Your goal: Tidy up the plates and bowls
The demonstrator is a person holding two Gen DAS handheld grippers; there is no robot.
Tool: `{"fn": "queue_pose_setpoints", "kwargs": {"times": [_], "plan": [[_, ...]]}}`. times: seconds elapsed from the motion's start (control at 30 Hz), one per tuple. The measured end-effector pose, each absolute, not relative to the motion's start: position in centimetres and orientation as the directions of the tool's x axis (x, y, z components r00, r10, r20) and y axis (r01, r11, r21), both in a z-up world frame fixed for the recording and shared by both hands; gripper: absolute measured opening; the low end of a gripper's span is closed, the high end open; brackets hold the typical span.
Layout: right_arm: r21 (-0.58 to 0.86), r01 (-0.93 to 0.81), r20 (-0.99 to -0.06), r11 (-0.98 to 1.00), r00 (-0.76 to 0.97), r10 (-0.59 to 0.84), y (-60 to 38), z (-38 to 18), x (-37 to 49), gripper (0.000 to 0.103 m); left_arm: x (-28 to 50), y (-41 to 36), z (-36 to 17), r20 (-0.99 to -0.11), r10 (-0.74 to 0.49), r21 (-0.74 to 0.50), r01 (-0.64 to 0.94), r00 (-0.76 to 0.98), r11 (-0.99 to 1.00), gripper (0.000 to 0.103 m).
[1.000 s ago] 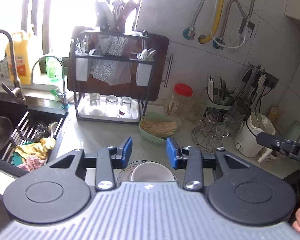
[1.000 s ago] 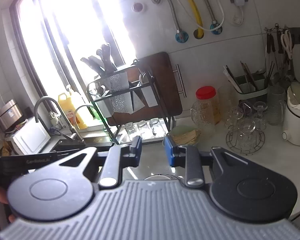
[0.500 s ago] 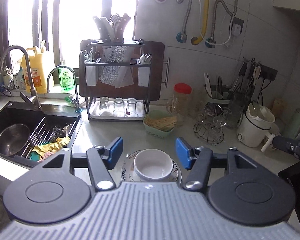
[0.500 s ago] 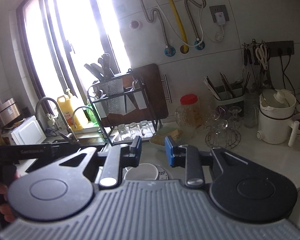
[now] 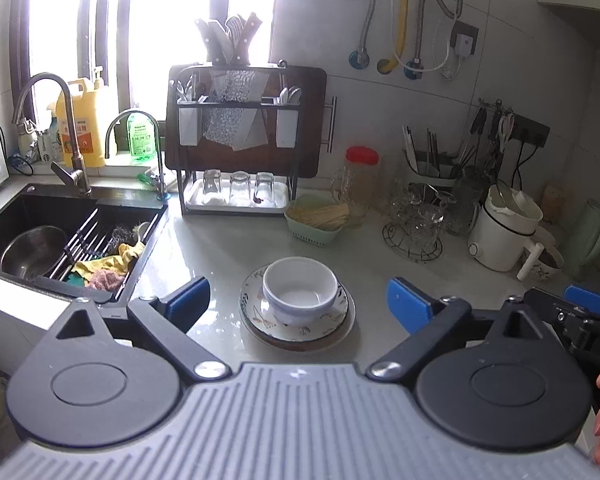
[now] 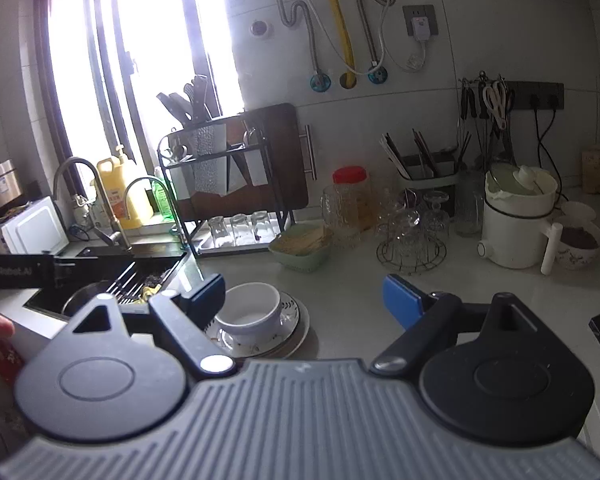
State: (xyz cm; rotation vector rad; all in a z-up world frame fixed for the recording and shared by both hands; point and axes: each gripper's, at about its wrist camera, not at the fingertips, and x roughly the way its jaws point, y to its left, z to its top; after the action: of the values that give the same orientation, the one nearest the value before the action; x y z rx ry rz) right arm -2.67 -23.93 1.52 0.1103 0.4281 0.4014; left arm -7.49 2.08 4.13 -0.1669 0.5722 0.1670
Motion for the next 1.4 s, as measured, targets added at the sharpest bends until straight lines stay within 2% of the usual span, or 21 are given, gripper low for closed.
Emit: {"fn": "queue_pose_setpoints", "kwargs": {"times": [0.67, 1.4], "plan": [[0.203, -0.311, -0.467, 0.929, 0.803, 0.371, -24.3, -2.8, -5.8, 0.087, -10.1, 1.9, -1.5, -0.663, 0.068, -0.15, -0.222, 0.746, 0.964, 0.098], [0.223, -0.313, -0.472, 0.923, 0.794, 0.384, -24.9, -2.7, -6.5, 0.087, -11.1, 0.9, -1.4, -0.673, 0.073, -0.14, -0.223, 0.736, 0.965, 0.098]]}}
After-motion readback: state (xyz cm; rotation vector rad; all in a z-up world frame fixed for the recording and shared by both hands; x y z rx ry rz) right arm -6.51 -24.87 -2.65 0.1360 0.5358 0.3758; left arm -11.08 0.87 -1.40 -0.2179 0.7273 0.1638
